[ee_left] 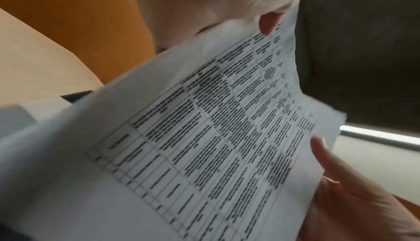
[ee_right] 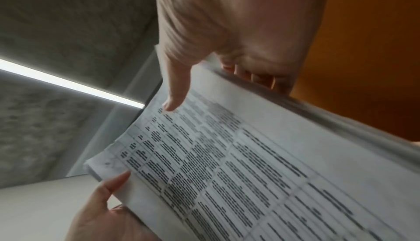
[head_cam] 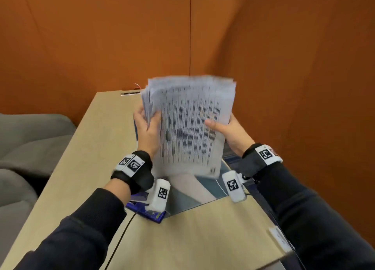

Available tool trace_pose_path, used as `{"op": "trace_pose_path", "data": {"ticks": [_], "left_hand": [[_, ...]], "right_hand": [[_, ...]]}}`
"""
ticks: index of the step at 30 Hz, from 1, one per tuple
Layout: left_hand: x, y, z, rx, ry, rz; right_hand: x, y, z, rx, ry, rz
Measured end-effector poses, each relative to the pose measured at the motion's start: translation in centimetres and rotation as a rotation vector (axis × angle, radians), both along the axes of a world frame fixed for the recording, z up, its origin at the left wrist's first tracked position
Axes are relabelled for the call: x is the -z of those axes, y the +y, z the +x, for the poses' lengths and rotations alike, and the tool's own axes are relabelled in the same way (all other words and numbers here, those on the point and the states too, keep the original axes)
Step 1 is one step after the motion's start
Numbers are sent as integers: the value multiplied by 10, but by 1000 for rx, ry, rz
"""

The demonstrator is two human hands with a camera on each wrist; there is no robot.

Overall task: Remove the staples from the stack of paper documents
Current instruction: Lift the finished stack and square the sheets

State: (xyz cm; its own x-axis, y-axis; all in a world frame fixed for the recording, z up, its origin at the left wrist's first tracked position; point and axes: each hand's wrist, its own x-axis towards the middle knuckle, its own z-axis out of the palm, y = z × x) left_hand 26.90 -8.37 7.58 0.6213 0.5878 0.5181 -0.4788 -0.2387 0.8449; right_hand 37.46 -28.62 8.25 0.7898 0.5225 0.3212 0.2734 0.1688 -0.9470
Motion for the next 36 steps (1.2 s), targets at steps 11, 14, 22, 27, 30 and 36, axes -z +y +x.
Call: {"op": "trace_pose_path", "data": {"ticks": [11, 14, 22, 27, 30, 36], "left_hand": [[3, 28, 10, 14, 127, -205], [2, 18, 8, 55, 145, -202], [-13, 35, 1, 183, 321, -114], [-28, 66, -34, 190, 429, -14], [-29, 90, -60, 117, 405, 2], [5, 169, -153, -290, 508, 28]], "right_hand": [[25, 17, -4, -73, 192, 49], [27, 18, -6, -91, 158, -51], [5, 23, -13, 180, 34, 9], [-32, 44, -17, 52, 205, 165], [-31, 70, -34, -14, 198, -17], [26, 120, -107, -399, -208, -1098]]}}
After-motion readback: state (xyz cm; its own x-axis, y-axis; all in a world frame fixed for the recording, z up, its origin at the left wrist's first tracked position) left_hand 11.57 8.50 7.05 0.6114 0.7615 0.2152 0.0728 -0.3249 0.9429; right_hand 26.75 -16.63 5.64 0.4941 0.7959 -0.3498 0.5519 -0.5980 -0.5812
